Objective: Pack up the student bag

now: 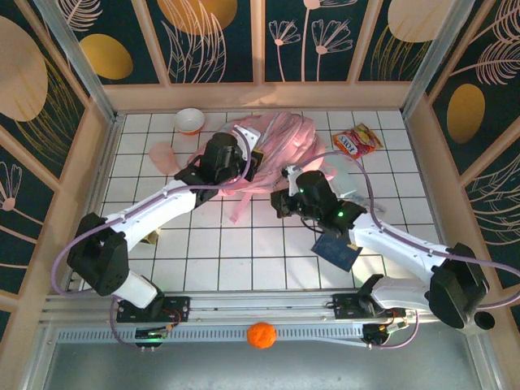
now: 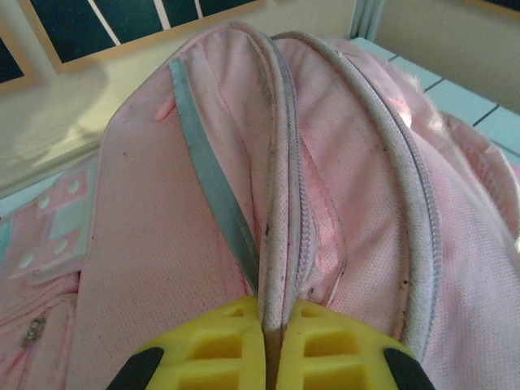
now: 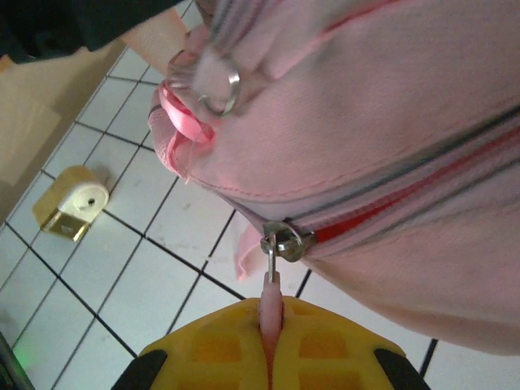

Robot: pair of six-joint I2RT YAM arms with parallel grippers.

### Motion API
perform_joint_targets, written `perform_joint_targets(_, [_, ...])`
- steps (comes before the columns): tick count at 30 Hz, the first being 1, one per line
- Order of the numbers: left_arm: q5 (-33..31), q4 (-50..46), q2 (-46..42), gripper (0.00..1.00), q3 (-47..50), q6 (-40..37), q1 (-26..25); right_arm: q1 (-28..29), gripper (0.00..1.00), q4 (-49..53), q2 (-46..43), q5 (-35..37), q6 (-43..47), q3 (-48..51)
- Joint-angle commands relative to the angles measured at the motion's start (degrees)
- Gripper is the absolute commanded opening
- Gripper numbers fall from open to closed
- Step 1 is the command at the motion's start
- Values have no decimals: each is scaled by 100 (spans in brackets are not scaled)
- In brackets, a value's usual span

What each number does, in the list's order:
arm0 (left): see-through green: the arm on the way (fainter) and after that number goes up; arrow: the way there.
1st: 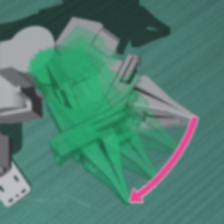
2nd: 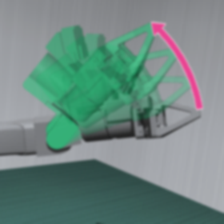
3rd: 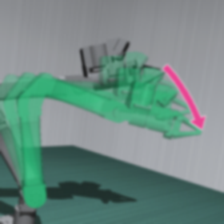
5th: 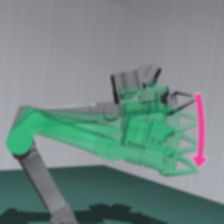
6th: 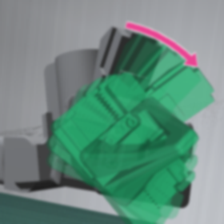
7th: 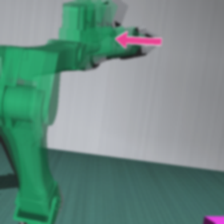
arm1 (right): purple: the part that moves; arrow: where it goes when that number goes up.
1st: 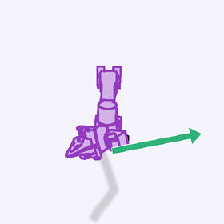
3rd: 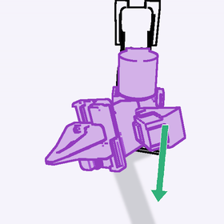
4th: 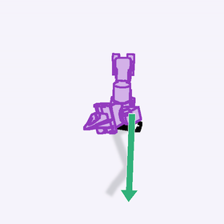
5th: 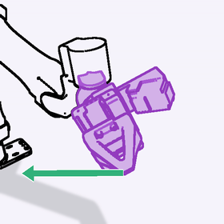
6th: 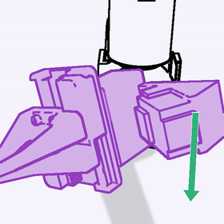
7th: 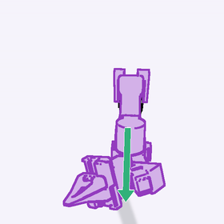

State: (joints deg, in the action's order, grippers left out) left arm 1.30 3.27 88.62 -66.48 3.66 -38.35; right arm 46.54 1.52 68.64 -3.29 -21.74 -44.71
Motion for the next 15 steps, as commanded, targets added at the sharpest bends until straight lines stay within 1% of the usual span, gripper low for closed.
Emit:
perform_joint_targets(1, [-270,955,101,0,-477,919,-47,459,0,-922,108,583,-519,-31])
perform_joint_targets(4, [-325,1143,169,0,-535,1170,-98,784,0,-1080,315,1314,-738,-106])
perform_joint_targets(6, [-294,1234,198,0,-582,1311,-123,928,0,-1166,472,1612,-815,-158])
perform_joint_targets(15, [-190,1266,288,0,-787,1484,-154,1203,0,-1541,1137,1846,-994,-244])
